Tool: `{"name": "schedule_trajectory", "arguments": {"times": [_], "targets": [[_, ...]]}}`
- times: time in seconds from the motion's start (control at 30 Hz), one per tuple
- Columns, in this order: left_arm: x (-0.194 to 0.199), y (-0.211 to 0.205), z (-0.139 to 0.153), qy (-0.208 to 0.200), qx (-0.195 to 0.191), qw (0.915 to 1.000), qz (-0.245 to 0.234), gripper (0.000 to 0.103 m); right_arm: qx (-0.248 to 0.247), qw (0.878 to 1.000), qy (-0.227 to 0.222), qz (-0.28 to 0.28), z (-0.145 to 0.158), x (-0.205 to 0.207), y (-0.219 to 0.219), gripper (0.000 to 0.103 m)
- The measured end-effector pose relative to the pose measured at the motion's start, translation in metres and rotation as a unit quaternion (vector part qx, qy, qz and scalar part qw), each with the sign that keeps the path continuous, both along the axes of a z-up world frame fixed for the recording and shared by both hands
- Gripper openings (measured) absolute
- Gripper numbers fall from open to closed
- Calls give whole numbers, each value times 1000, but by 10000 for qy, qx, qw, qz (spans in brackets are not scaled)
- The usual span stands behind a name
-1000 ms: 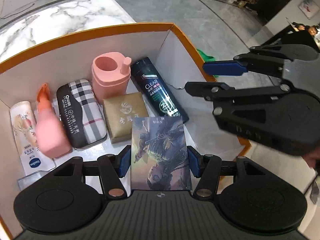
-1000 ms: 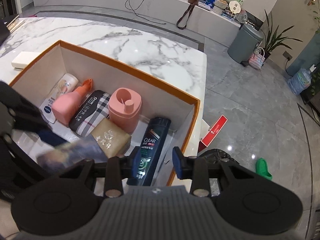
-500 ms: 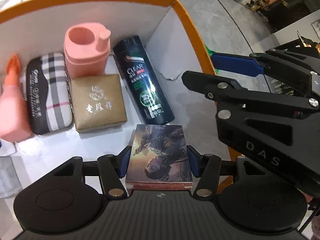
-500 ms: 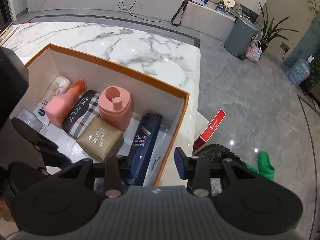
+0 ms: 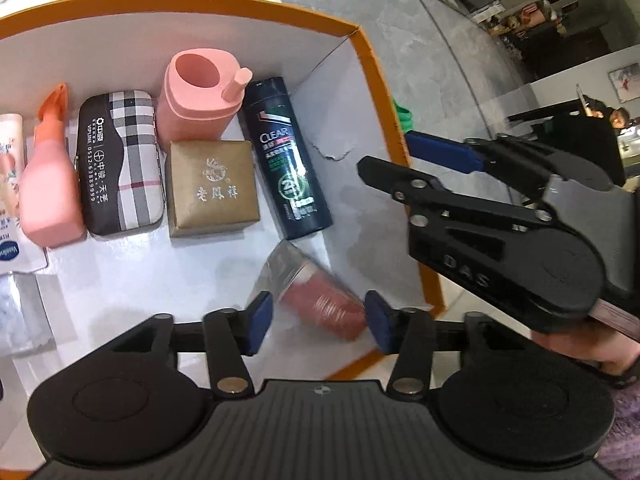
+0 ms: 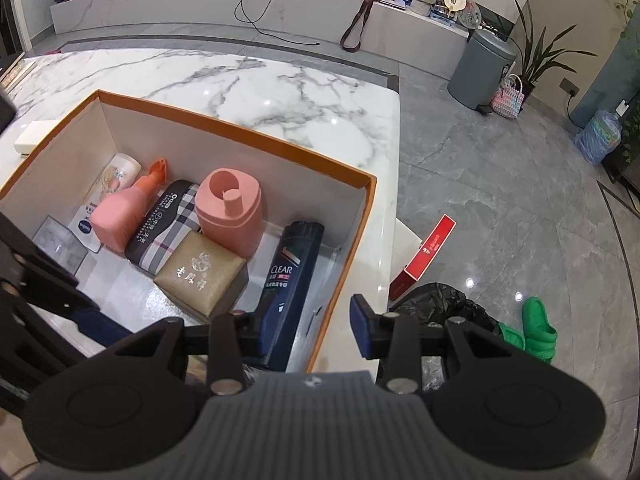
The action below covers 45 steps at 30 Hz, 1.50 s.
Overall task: Organize rigid objects
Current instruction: 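Open the left tool to drop the card box while the right tool pushes it down into the box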
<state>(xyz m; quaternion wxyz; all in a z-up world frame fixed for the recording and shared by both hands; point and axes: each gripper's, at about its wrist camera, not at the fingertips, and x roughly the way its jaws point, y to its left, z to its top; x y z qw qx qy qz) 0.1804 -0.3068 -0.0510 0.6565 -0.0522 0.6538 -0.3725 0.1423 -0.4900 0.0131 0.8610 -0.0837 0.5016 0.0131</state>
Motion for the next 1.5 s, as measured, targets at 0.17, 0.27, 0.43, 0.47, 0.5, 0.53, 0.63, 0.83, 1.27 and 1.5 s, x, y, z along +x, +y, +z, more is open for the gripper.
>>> {"name": "schedule_trajectory", "arguments": {"times": [0.17, 0.27, 0.43, 0.47, 0.5, 0.53, 0.63, 0.83, 1.27, 1.5], "targets": [[0, -1, -14, 425, -359, 9982, 224, 29, 14, 10000, -4, -9, 2, -2, 2, 39], [2, -6, -19, 522, -528, 9964, 411, 26, 1, 10000, -1, 33, 4, -4, 3, 39], [2, -19, -10, 110, -487, 9981, 364, 23, 32, 9999, -22, -134, 10, -4, -6, 38], [1, -19, -6, -4, -458, 9985, 309, 23, 103, 9998, 0, -188, 11, -4, -8, 38], [1, -19, -3, -123, -438, 9986, 262, 23, 165, 9996, 7, -223, 12, -4, -10, 38], [0, -18, 0, -220, -378, 9988, 230, 23, 244, 9995, -4, -213, 15, -6, -10, 38], [-1, -7, 9, -483, -191, 9983, 260, 21, 399, 9992, -45, 2, 22, -14, -4, 37], [-3, 21, 22, -893, -4, 9953, 378, 21, 602, 9968, 363, 370, 22, -16, 15, 37], [-11, 60, 37, -1480, 286, 9878, 381, 21, 385, 9932, 1067, 280, -9, -12, 44, 21], [-8, 68, 36, -1500, 267, 9876, 371, 22, 1368, 9798, 1266, -726, -18, 3, 25, 23]]}}
